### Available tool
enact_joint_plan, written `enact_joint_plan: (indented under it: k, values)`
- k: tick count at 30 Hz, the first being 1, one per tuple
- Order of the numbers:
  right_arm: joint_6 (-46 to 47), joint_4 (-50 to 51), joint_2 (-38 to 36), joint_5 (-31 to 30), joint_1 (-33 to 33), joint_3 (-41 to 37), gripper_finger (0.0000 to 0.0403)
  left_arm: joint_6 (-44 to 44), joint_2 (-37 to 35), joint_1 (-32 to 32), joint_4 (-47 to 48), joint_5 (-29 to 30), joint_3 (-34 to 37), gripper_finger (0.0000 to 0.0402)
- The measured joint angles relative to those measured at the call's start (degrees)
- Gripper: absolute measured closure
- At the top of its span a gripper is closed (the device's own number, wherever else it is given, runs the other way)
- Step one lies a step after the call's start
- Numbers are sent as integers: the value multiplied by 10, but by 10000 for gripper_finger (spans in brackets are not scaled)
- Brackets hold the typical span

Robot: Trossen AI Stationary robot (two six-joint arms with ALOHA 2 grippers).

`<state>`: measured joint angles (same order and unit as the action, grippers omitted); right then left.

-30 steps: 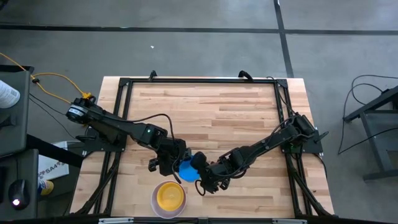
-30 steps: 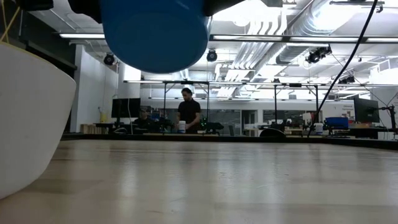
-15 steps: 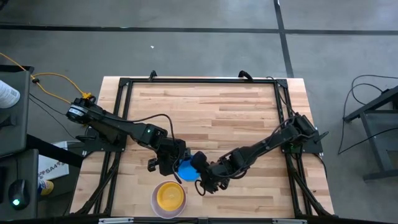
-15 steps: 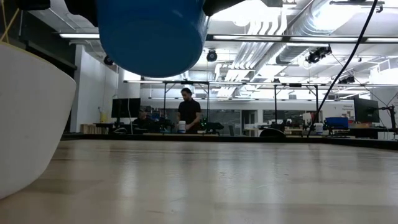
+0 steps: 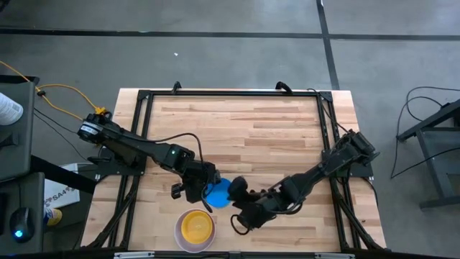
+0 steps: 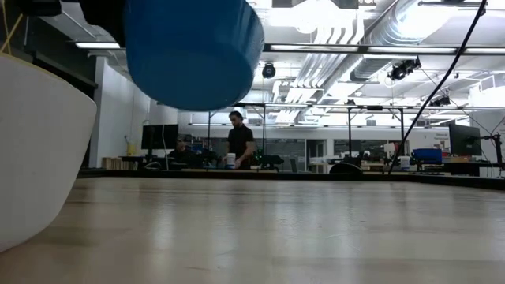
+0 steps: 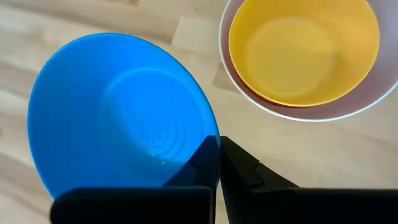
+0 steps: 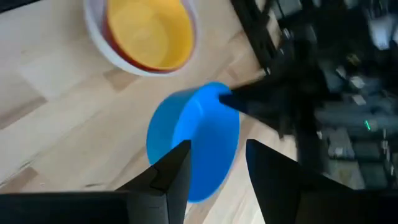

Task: Nest bowls inside each other
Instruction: Stack the blue bowl on top of the yellow bowl

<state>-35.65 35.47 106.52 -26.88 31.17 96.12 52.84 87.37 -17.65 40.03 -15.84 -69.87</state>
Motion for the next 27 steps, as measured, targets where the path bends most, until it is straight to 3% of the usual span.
enact_joint_plan:
  k: [8, 14, 20, 27]
  values:
    - [137, 22, -14, -21, 2, 0, 256, -102, 0, -27, 7, 29, 3, 401]
    - [203, 48, -14, -21, 0, 0, 256, -141, 0, -131, 26, 122, 3, 401]
    - [211, 39, -14, -22, -2, 0, 256, -137, 0, -226, 18, 199, 3, 401]
    - [270, 4, -14, -22, -2, -1, 256, -154, -1, -281, 2, 210, 3, 401]
